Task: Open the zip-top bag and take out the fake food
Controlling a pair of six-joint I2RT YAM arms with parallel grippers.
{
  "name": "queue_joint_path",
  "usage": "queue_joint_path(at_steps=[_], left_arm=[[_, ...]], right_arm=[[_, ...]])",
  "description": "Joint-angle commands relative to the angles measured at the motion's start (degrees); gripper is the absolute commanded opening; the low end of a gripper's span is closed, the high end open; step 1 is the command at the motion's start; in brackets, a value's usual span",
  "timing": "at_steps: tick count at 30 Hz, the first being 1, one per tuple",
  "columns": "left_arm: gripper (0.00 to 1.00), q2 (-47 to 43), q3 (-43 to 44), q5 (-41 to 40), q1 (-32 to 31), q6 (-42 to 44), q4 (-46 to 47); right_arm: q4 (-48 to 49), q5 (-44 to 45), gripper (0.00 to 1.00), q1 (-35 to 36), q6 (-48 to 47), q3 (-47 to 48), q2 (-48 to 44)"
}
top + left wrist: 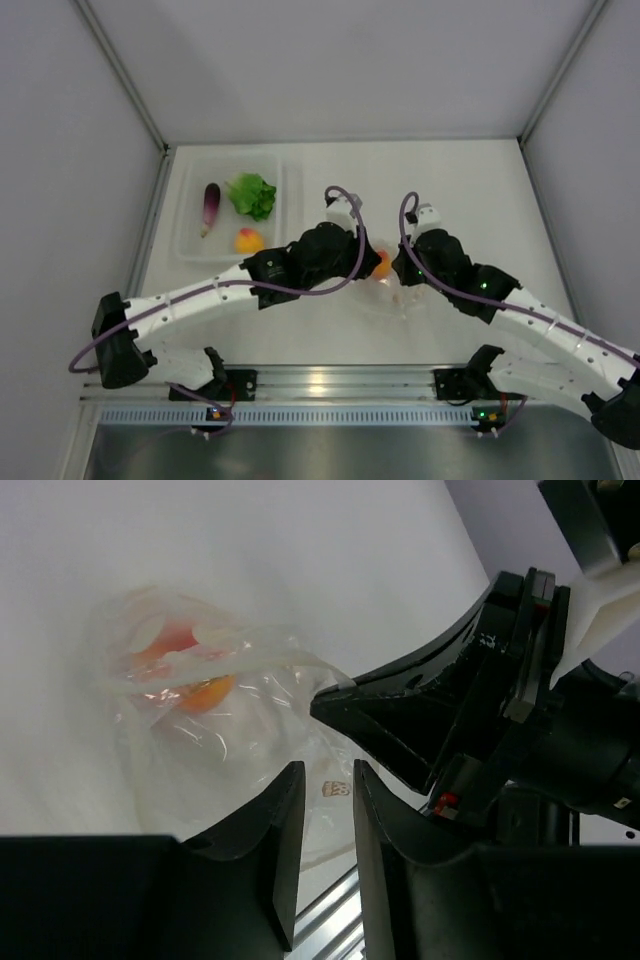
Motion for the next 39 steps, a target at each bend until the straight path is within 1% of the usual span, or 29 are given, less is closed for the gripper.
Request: queue_joint_path(at_steps=[1,4,6,10,12,15,16,18,20,22,23,25,26,28,29,32,34,35,39], left_arm=[[0.30,4.02,1.95,1.53,-0.61,5.01,5.52],[0.30,7.45,1.50,3.47,-0.61,7.21,10.62],[0.27,10.25,1.59,3.21,-0.61,8.53,12.82],[0.26,14.40,0.80,-0.56,-0.69,10.38,15.37],[0.26,16.07,-1.39,-2.76,-0.78,12.91,20.79],[0.27,17.74,-4.20,-3.20,-1.04,16.26,26.60],[0.27,18.61,-4.03,-5.12,-1.13,16.36,26.54],[0.32,21.60,-2.99,-5.84,-1.13,17.85,26.53],[0.40,24.58,-2.02,-7.67,-1.13,18.64,26.36],[0.43,26.17,-0.70,-9.00,-1.13,19.44,26.45],[0.51,27.23,-0.61,-10.31,-1.13,19.53,26.45],[0.55,28.20,0.18,-11.63,-1.22,20.58,26.45],[0.61,28.90,0.27,-12.77,-1.22,20.93,26.45],[0.68,29.43,0.45,-15.33,-1.22,21.72,26.53],[0.73,30.04,0.88,-16.03,-1.22,21.90,26.62],[0.79,31.97,1.76,-17.09,-1.22,23.56,26.80],[0.81,33.29,3.43,-16.83,-1.22,25.32,26.71],[0.84,34.52,3.96,-17.00,-1.22,25.67,26.80],[0.87,37.43,5.98,-16.48,-1.13,29.70,29.25]], right_arm=[[2.06,-6.27,0.00,-2.53,-0.65,1.33,-0.50],[2.42,-9.08,0.00,-3.59,-0.65,1.33,-0.85],[2.85,-12.06,0.00,-4.38,-0.82,1.41,-1.47],[3.29,-18.31,0.00,-7.80,-1.35,0.63,-3.74],[2.95,-20.42,0.00,-9.12,-1.44,0.54,-4.19],[1.89,-20.96,0.00,-11.23,-2.14,0.62,-4.11],[1.45,-21.13,0.00,-12.11,-2.40,0.36,-3.84],[1.10,-22.27,0.00,-13.08,-2.93,0.27,-3.58],[0.75,-23.41,0.00,-14.83,-3.81,0.10,-2.61],[0.66,-25.52,0.00,-16.50,-4.25,0.01,-1.91],[0.74,-26.22,0.00,-16.94,-4.51,-0.08,-1.82],[0.66,-27.46,0.00,-18.17,-5.04,-0.34,-1.56],[0.74,-27.98,0.00,-18.53,-5.22,-0.43,-1.64],[0.83,-29.65,0.00,-19.32,-5.74,-0.87,-1.47],[0.75,-29.92,0.00,-19.50,-5.83,-1.04,-1.47],[1.01,-30.89,0.00,-19.94,-6.19,-1.84,-1.12],[1.10,-31.50,0.00,-20.20,-6.27,-2.10,-1.03],[1.27,-31.77,0.00,-20.29,-6.27,-2.19,-0.94],[1.36,-32.74,0.00,-20.29,-6.45,-2.28,-1.03]])
